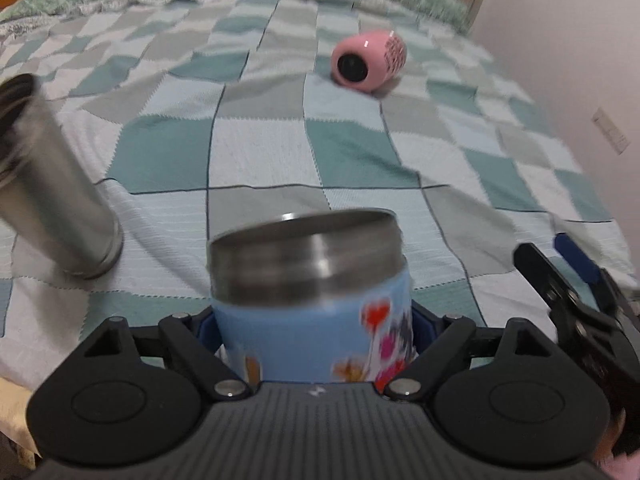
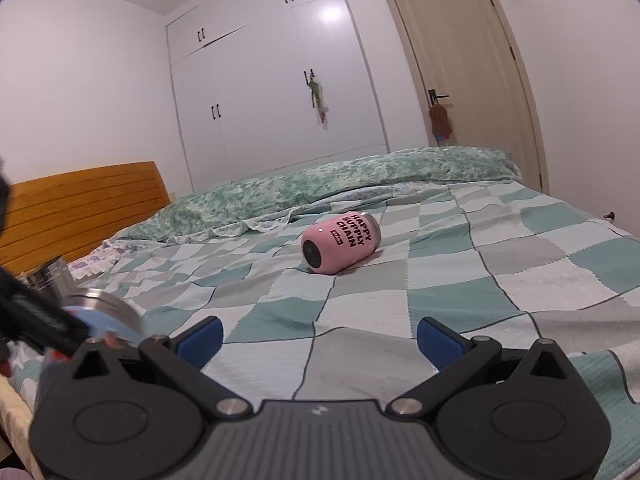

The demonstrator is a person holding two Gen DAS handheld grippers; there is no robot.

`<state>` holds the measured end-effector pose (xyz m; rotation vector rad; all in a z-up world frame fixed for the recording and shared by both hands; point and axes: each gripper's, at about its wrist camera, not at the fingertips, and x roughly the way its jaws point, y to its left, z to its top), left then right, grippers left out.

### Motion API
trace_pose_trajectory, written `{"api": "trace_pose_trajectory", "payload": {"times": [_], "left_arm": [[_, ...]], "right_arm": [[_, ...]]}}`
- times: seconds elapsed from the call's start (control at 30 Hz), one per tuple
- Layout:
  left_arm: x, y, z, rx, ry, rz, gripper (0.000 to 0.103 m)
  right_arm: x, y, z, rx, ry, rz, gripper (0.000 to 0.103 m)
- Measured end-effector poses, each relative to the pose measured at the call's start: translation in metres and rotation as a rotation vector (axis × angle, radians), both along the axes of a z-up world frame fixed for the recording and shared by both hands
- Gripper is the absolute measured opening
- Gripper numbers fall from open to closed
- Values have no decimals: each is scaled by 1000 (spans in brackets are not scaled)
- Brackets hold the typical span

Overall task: Flip cup upright
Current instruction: 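Grasp the light-blue cup with the left tool and tilt it upright, then lower the upright light-blue cup beside the silver tumbler, open left tool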

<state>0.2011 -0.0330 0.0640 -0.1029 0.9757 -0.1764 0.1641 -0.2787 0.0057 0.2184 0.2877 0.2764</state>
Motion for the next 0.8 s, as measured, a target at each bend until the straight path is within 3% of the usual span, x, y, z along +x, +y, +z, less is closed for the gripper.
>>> {"api": "trace_pose_trajectory", "payload": {"times": [0.27,0.5,0.7,0.8], "left_arm": [[-30,16,29,23,-210,-12,85],[-10,10,39,157,-428,60,85],[25,10,11,192,-422,120,85],[39,10,-15,246,-371,136,85]], "right_arm": [[-8,1,-1,-1,-18,-25,103],[-15,5,0,-7,-48,-43,103],[-13,7,-1,-14,-53,-47,103],[-13,7,-1,-14,-53,-47,103]]}}
